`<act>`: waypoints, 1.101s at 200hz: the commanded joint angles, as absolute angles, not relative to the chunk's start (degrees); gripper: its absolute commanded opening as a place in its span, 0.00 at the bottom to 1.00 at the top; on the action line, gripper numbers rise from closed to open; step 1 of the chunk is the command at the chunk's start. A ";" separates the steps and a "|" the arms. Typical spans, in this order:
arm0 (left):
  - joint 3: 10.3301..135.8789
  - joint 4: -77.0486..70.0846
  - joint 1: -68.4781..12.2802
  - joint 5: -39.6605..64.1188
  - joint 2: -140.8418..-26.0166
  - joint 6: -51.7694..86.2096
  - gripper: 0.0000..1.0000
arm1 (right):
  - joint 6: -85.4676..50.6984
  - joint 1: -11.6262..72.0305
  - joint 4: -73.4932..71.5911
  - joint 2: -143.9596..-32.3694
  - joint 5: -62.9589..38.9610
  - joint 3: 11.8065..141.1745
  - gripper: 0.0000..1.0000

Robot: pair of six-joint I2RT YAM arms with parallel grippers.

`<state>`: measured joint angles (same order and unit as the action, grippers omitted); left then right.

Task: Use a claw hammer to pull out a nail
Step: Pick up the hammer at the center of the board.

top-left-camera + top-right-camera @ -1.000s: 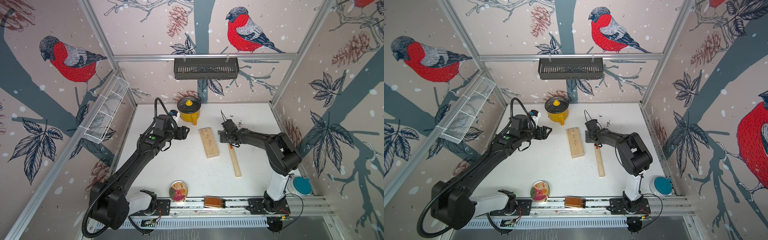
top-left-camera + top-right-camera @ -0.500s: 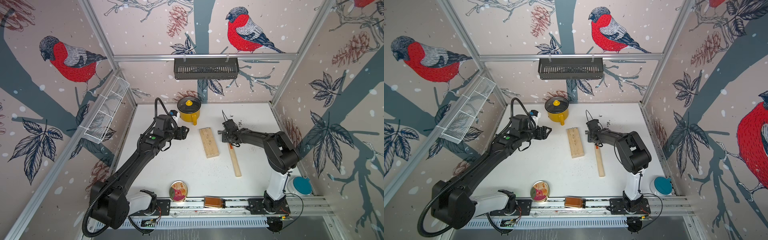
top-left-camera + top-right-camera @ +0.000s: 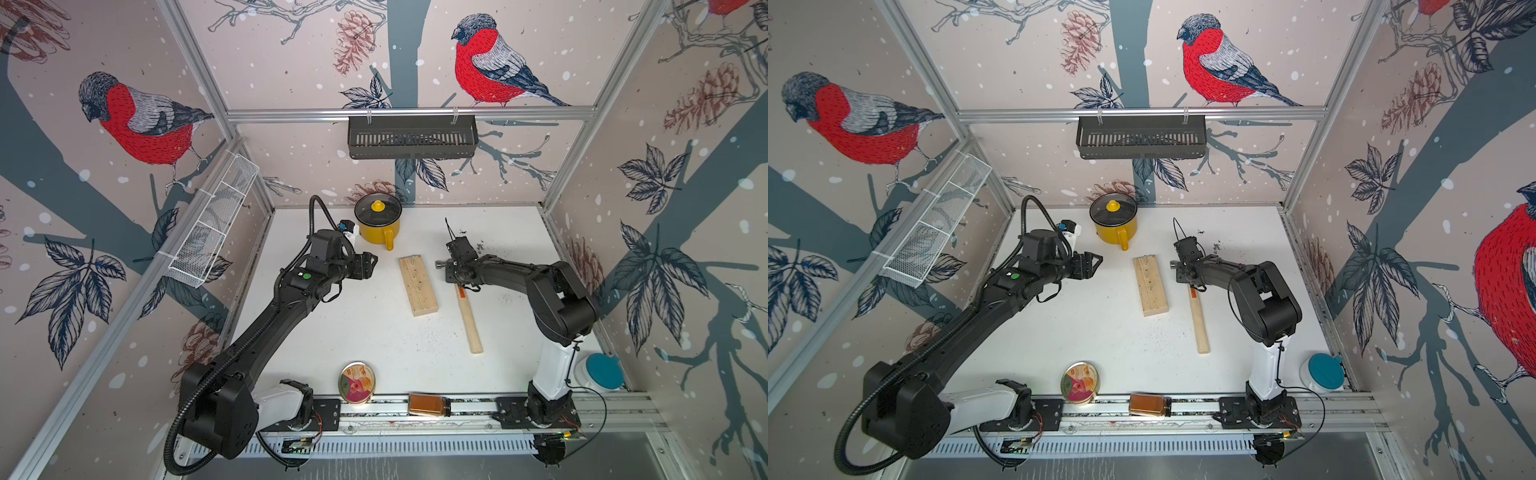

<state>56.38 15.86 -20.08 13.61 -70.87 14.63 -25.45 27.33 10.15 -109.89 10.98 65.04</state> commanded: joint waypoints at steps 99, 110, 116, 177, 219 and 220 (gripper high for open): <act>56.21 16.43 -20.14 13.18 -70.40 14.06 0.71 | -24.26 27.51 10.66 -110.44 11.53 65.48 0.34; 56.20 16.38 -20.13 13.10 -70.24 14.10 0.71 | -24.26 27.60 10.73 -110.28 11.51 65.44 0.30; 56.23 16.42 -20.13 12.99 -70.22 14.05 0.71 | -24.19 27.66 10.72 -110.15 11.56 65.43 0.28; 56.15 16.26 -20.08 12.66 -70.14 14.00 0.71 | -23.50 27.88 11.00 -107.94 12.28 65.61 0.04; 55.39 15.18 -20.07 13.09 -69.47 14.05 0.71 | -23.53 28.03 9.51 -103.69 12.39 63.87 0.02; 55.38 15.19 -20.10 13.09 -69.41 14.06 0.71 | -23.50 28.08 9.50 -103.57 12.39 63.84 0.02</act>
